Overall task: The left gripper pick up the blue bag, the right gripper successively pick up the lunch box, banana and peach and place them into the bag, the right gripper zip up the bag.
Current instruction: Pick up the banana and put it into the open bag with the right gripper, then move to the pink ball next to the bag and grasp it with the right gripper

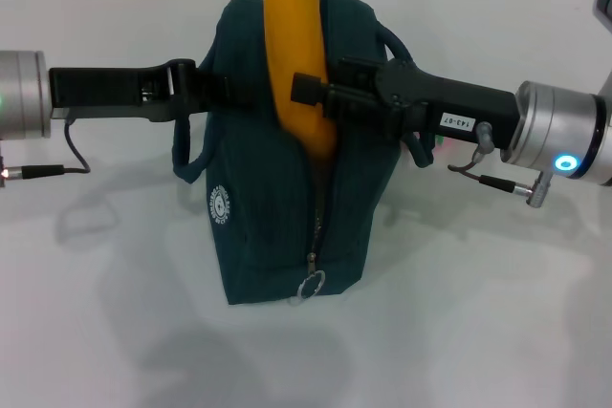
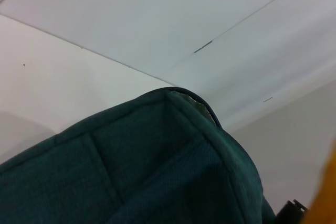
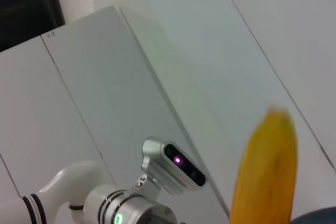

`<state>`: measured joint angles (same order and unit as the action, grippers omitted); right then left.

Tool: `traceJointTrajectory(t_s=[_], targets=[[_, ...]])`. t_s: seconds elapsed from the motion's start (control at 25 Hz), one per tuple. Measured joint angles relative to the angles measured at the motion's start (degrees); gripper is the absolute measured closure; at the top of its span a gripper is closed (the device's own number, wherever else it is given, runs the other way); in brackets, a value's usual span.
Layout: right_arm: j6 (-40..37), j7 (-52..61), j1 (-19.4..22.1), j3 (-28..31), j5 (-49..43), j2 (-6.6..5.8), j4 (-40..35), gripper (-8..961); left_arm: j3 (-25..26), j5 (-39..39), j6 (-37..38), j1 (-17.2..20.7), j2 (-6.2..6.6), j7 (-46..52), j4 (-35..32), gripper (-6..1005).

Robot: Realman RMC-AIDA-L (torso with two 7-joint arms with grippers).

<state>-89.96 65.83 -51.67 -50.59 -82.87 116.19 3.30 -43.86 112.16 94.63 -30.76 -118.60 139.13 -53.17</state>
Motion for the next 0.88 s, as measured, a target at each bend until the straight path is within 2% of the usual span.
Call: traceJointTrajectory(t_s=[0.4,0.52,0.6,0.72,0.88], targets=[[0.05,0.00,-0.44,-0.52,-0.15,0.00,-0.19,372,0.00,-0.01,-0.49,0.02,0.05,0.00,0.00,967],[-1.71,0.09,0.64,-0.15,-0.08,0.00,-2.26,351,0.04,-0.02,-0.50,0.48,0.30,0.04,-0.01,967],[-3.48,0.28,2.81,-0.03,0.20,-0.01,-5.60,337,0.07,-0.02,-0.50,0.85,0.54,0.09,-0.02,967],[-5.70,1.19,8.29,0.06,1.42,-0.11,-13.65,286,0.09,-0.02,-0.51,1.22,0.78,0.03,0.03,967],[-3.08,4.28,15.01,0.07,2.65,-0.69,-23.65,236,0.09,-0.02,-0.53,1.38,0.95,-0.03,0.08,967]])
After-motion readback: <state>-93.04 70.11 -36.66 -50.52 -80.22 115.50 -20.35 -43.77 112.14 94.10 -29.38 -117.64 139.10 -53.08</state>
